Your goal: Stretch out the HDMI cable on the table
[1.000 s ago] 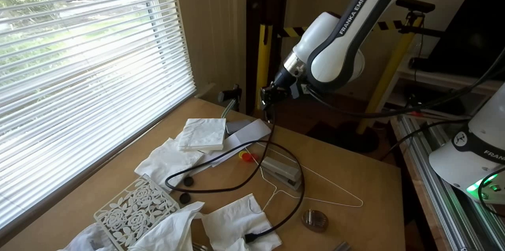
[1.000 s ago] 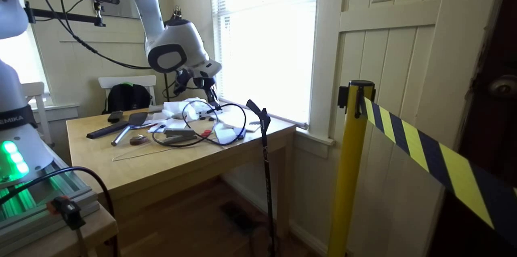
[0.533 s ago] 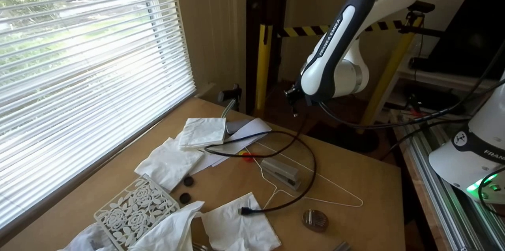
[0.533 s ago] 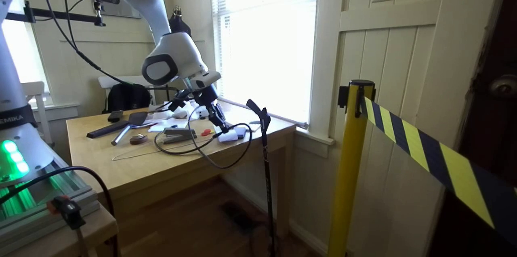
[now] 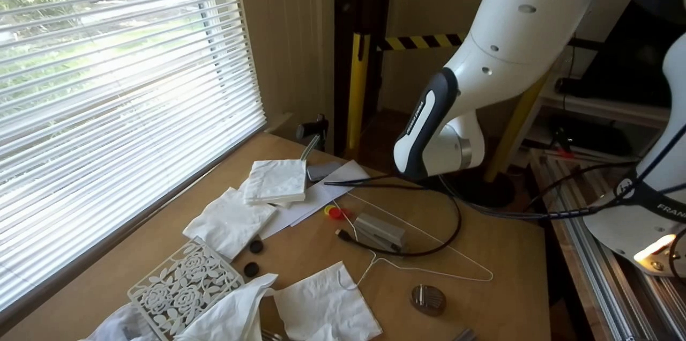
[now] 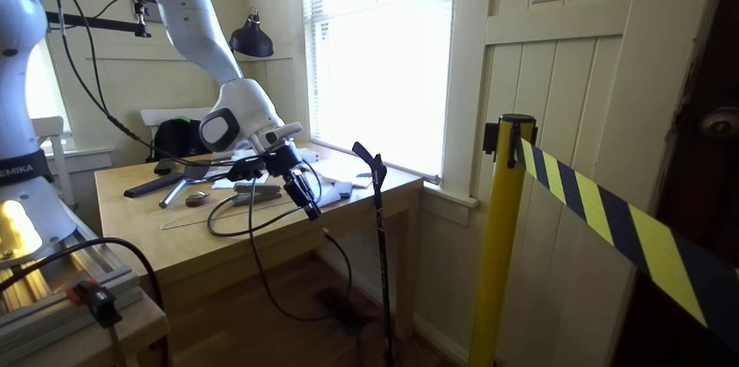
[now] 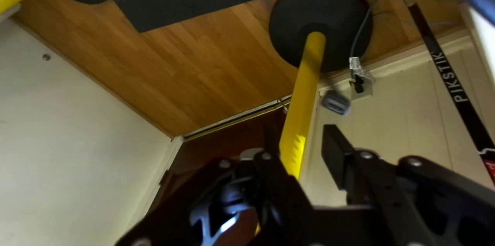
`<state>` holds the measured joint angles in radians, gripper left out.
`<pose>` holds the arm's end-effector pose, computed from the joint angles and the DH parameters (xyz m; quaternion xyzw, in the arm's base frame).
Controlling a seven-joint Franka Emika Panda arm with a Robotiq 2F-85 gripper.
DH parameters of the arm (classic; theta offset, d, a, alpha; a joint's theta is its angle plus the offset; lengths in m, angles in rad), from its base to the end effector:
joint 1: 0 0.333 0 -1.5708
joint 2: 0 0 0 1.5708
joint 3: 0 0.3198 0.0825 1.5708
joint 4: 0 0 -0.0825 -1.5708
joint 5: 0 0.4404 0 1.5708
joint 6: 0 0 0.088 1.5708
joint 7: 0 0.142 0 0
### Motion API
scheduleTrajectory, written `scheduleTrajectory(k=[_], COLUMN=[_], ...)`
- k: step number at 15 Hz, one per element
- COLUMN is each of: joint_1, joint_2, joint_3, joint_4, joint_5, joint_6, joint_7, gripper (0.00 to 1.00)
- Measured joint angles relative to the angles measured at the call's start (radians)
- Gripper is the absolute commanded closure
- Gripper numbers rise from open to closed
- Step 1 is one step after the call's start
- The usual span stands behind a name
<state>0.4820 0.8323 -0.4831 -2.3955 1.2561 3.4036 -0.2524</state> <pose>0.4185 -0.1837 0.0103 0.8705 -0.3928 0.1829 0.2334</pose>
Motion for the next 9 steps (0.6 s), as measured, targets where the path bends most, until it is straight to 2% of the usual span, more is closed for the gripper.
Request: scheduleTrajectory(k=[2, 4, 6, 9], joint_1=[0.149, 0.294, 0.438, 0.634], joint_2=[0.082, 0.144, 0.19, 0.24], joint_3=[-0.119, -0.24, -0.369, -0.561], joint_4=[0.004, 0.004, 0.002, 0.0], joint_5=[0.043, 0.039, 0.01, -0.099], joint_6=[-0.07, -0.145, -0.217, -0.376], joint_7=[-0.024, -0.017, 0.006, 0.076], gripper=[0.19, 0.04, 0.0, 0.0])
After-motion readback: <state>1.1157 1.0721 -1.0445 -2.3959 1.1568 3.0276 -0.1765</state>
